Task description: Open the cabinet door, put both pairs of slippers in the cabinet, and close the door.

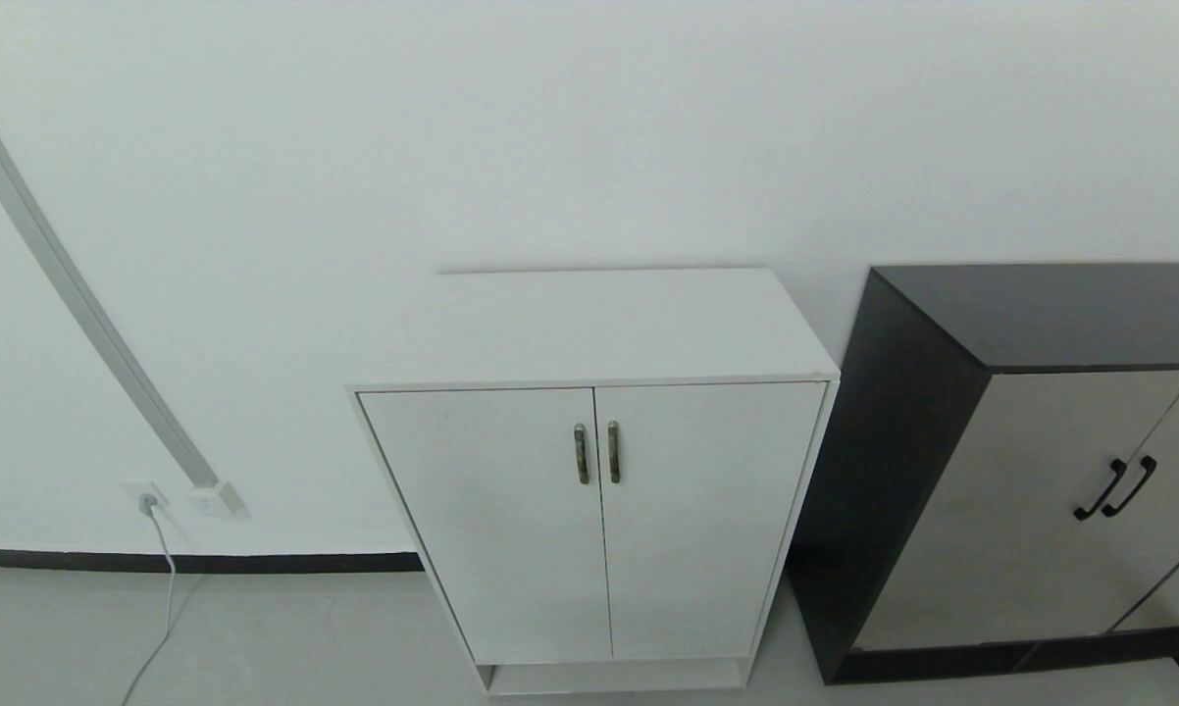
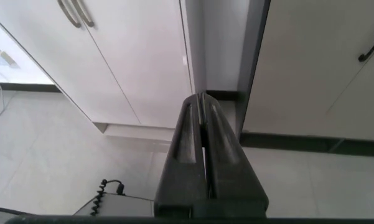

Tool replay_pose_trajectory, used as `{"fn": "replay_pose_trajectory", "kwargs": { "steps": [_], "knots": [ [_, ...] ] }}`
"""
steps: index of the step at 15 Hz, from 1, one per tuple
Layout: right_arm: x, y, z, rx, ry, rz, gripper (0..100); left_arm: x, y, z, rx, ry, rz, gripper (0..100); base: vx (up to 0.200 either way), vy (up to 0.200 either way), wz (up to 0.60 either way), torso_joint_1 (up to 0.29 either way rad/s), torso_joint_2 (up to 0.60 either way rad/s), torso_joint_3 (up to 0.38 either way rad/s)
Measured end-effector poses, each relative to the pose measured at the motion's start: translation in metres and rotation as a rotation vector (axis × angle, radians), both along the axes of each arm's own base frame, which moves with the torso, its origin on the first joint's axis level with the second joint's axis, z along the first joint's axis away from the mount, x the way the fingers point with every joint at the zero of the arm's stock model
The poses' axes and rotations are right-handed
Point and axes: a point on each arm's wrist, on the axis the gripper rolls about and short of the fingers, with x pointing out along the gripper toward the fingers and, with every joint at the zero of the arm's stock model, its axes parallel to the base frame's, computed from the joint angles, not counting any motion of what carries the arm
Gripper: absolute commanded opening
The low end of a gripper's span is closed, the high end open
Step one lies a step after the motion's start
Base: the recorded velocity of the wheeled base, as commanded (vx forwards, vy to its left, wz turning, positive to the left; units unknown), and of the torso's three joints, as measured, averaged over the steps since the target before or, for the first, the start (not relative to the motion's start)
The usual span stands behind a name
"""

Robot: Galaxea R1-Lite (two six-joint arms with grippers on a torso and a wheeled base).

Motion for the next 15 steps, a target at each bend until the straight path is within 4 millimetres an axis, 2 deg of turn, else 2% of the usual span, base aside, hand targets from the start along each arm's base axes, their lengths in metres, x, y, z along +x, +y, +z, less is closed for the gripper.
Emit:
{"fn": "replay_pose_trajectory", "kwargs": {
  "steps": [2,9,15],
  "knots": [
    [0.0,0.001,-0.001,0.022,-0.072,0.033,0,0.0,0.0,0.0,0.0,0.0,0.0,0,0.0,0.0,0.0,0.0,0.0,0.0],
    [0.0,0.002,-0.01,-0.066,-0.081,0.041,0,0.0,0.0,0.0,-0.001,0.0,0.0,0,0.0,0.0,0.0,0.0,0.0,0.0],
    [-0.002,0.004,-0.011,-0.071,-0.102,-0.17,0,0.0,0.0,0.0,-0.001,0.0,0.0,0,0.0,0.0,0.0,0.0,0.0,0.0]
  ]
}}
